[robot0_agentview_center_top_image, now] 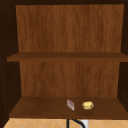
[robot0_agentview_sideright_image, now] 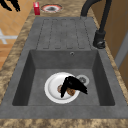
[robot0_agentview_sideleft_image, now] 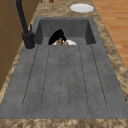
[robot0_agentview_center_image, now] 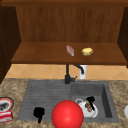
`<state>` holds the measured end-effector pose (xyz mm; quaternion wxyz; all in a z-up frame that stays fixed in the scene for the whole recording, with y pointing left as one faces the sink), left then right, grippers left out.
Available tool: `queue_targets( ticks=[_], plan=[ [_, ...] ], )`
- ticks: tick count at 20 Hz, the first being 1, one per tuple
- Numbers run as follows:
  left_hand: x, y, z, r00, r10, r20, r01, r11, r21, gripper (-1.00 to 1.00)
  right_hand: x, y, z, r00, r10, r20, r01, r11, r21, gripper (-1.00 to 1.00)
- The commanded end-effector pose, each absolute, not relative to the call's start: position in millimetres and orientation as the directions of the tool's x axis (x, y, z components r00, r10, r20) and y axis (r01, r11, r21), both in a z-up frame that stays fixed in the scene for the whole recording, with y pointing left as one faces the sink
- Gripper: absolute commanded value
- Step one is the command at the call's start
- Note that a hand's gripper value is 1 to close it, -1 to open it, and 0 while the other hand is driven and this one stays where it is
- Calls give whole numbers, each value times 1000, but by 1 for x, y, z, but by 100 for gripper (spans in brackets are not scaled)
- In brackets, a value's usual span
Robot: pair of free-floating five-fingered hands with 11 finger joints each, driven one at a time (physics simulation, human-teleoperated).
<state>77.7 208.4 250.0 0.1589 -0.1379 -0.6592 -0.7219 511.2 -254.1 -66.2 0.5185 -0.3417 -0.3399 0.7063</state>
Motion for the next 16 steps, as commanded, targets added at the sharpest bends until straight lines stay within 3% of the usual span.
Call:
queue_targets(
  ticks=[1, 15, 16],
  plan=[
    [78, 208, 250, -911, -48, 409, 411, -80, 908, 0, 498, -252, -66, -299, 941, -157, -475, -289, -831, -100],
    [78, 208, 250, -911, -48, 409, 411, -80, 908, 0, 522, -260, -76, -483, 874, -50, -557, -351, -753, -100],
    [78, 208, 250, -911, -48, 409, 411, -80, 908, 0, 526, -260, -76, -484, 875, -35, -574, -348, -741, 100]
  ],
)
